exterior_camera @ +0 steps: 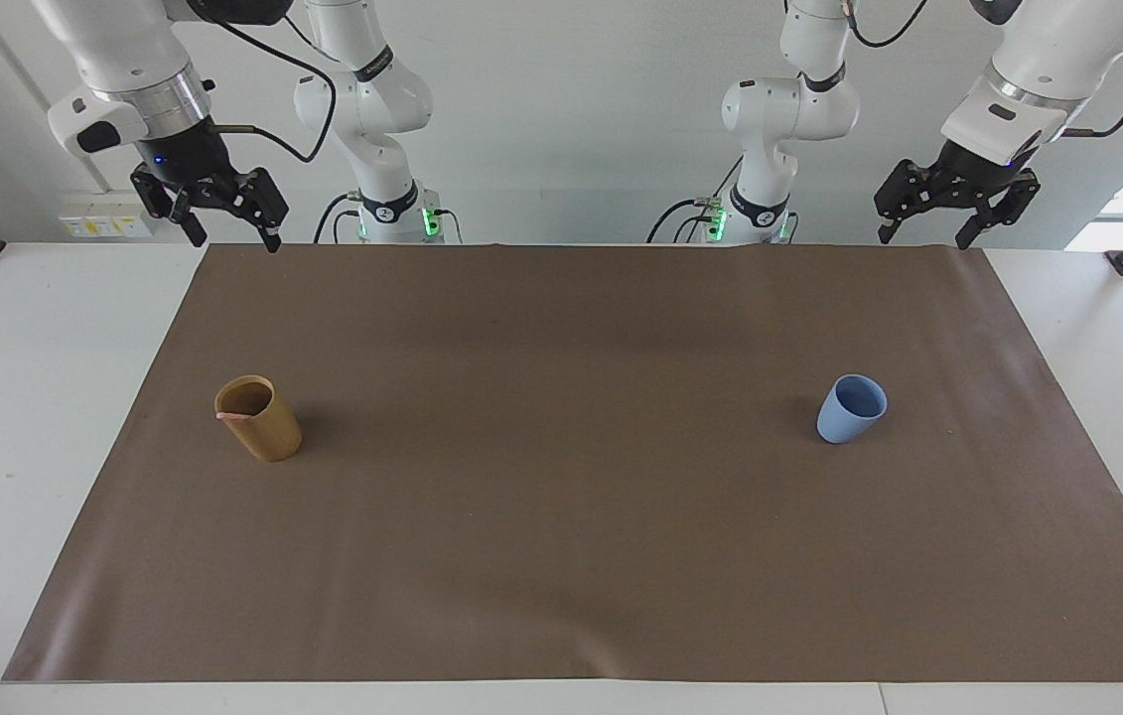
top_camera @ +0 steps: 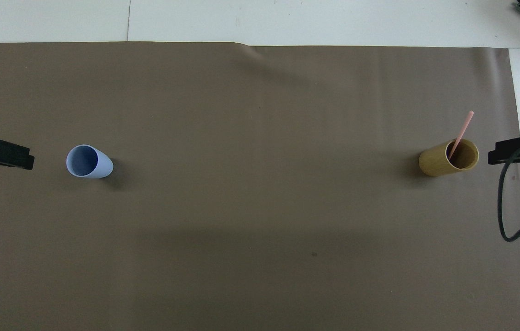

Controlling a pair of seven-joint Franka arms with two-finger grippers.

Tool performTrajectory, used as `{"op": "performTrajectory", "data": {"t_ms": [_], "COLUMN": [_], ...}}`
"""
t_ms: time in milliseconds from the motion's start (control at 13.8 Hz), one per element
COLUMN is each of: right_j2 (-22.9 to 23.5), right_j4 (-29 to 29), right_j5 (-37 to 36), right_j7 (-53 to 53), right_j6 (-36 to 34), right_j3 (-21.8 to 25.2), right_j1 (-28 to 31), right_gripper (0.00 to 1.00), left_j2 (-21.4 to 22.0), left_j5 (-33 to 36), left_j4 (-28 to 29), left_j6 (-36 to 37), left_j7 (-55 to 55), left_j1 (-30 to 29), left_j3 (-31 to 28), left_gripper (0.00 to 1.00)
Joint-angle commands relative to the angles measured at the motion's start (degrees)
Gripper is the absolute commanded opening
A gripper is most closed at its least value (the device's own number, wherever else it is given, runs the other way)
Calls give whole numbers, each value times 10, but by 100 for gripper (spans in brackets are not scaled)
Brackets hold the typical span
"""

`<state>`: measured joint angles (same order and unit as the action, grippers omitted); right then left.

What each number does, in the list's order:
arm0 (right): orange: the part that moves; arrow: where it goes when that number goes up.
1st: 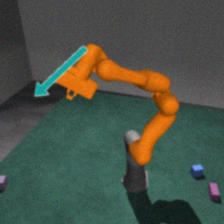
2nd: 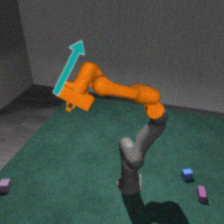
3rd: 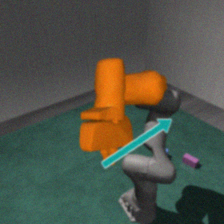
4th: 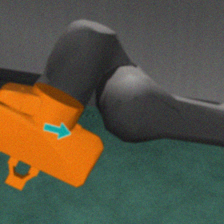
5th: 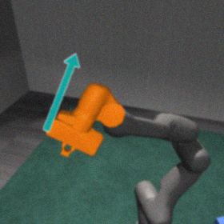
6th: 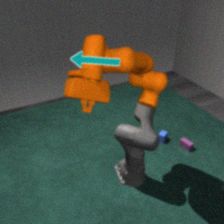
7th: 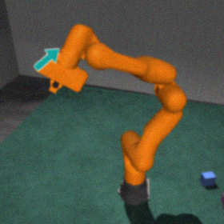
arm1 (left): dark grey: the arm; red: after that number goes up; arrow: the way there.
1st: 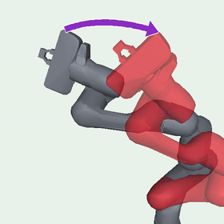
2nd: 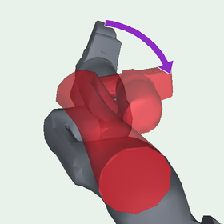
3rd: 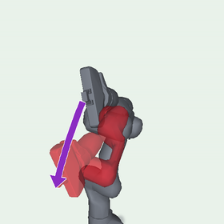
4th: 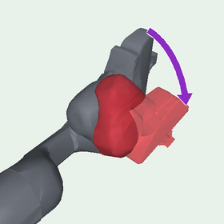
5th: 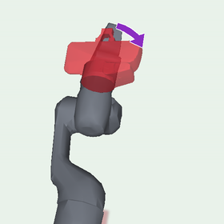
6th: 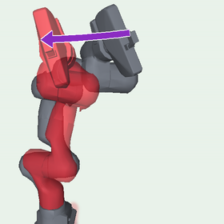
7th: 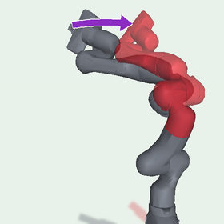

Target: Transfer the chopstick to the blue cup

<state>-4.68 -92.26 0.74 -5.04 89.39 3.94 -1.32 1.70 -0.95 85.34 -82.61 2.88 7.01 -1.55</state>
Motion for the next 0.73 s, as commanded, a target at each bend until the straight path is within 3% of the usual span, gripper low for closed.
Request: {"op": "performTrajectory", "data": {"t_ms": [0, 653], "right_j2": [-6, -7], "right_j4": [0, -1], "right_j5": [4, 4], "right_j7": [1, 3], "right_j6": [-8, -9], "right_j3": [-2, 2], "right_j1": [2, 7], "right_gripper": [100, 100], "left_j2": [15, 14], "left_j5": [1, 2], "left_j4": [16, 13], "left_j6": [0, 3], "left_j7": [0, 3], "left_j1": [-4, -4], "left_j3": [1, 1], "left_gripper": [100, 100]}}
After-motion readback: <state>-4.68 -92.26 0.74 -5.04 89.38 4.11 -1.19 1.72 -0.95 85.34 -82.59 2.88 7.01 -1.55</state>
